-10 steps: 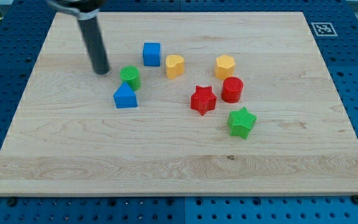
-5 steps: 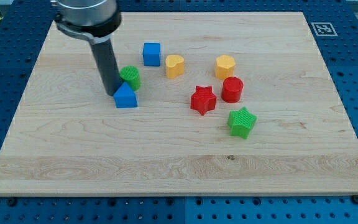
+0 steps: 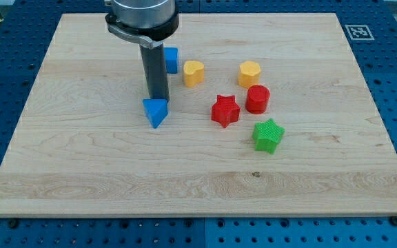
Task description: Move the blue triangle towards bottom center
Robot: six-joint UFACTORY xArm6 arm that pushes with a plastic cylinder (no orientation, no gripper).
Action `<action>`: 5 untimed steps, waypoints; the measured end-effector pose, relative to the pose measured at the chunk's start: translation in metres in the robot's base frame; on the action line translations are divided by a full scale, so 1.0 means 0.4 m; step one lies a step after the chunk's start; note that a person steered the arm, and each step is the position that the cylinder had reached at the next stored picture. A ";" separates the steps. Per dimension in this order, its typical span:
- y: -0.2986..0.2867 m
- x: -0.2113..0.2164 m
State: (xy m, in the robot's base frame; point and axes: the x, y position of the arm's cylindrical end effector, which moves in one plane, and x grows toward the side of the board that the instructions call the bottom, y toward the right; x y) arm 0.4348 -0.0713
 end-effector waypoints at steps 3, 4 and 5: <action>-0.044 0.023; -0.044 0.056; -0.038 0.083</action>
